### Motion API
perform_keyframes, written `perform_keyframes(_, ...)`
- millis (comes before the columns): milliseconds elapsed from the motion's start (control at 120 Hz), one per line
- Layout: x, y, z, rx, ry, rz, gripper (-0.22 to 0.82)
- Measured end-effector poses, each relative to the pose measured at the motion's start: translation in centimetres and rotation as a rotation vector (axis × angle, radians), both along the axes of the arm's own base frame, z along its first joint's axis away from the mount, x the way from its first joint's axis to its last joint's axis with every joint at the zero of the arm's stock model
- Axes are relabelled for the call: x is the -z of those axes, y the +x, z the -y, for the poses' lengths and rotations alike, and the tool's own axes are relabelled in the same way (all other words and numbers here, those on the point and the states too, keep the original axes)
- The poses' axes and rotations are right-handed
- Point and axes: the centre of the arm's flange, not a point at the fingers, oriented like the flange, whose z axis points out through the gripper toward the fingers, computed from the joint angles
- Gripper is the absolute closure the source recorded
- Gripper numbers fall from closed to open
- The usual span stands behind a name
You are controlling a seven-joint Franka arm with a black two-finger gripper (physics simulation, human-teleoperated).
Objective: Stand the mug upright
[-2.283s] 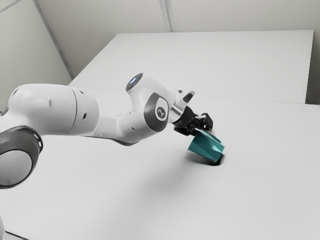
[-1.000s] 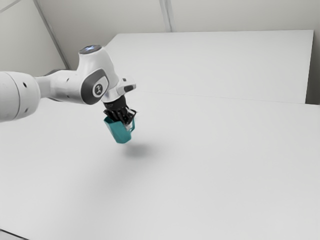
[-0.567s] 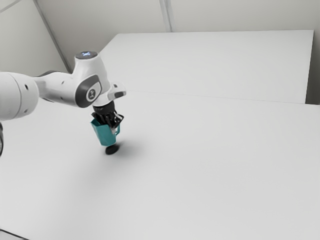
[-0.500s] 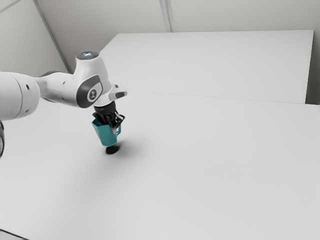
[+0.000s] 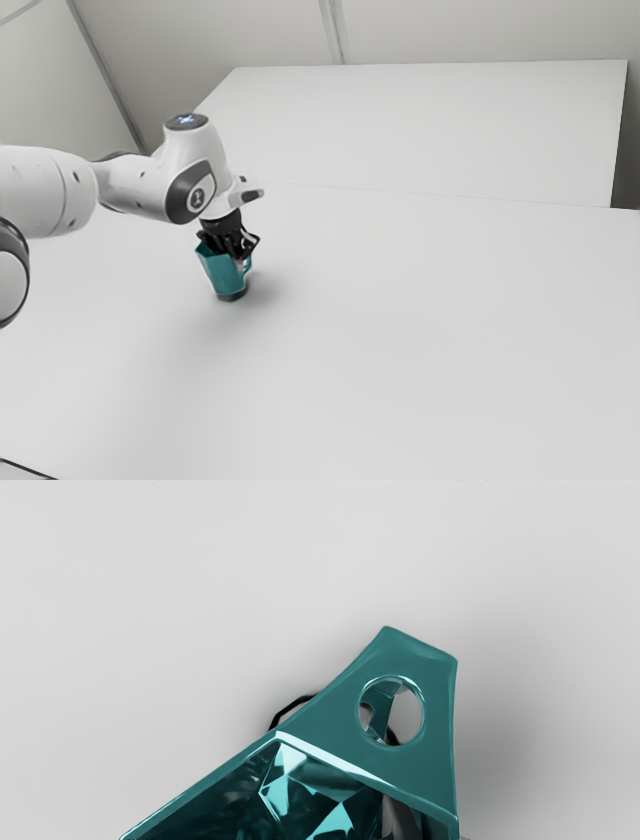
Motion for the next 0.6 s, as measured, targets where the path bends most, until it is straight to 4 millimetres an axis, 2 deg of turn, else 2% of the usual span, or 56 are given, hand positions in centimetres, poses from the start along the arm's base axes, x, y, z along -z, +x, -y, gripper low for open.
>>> perform_keyframes(117,0.2,0.3,0.1,-0.001,-0.002,0.002,0.77)
perform_keyframes(367,-0.3,0.7,0.4,0.001,-0.009,0.009,0.38)
perform_keyframes(475,-0.4,0.7,0.4,0.001,-0.01,0.01,0.28)
perform_keyframes(600,-1.3,1.2,0.4,0.002,-0.011,0.027,0.21)
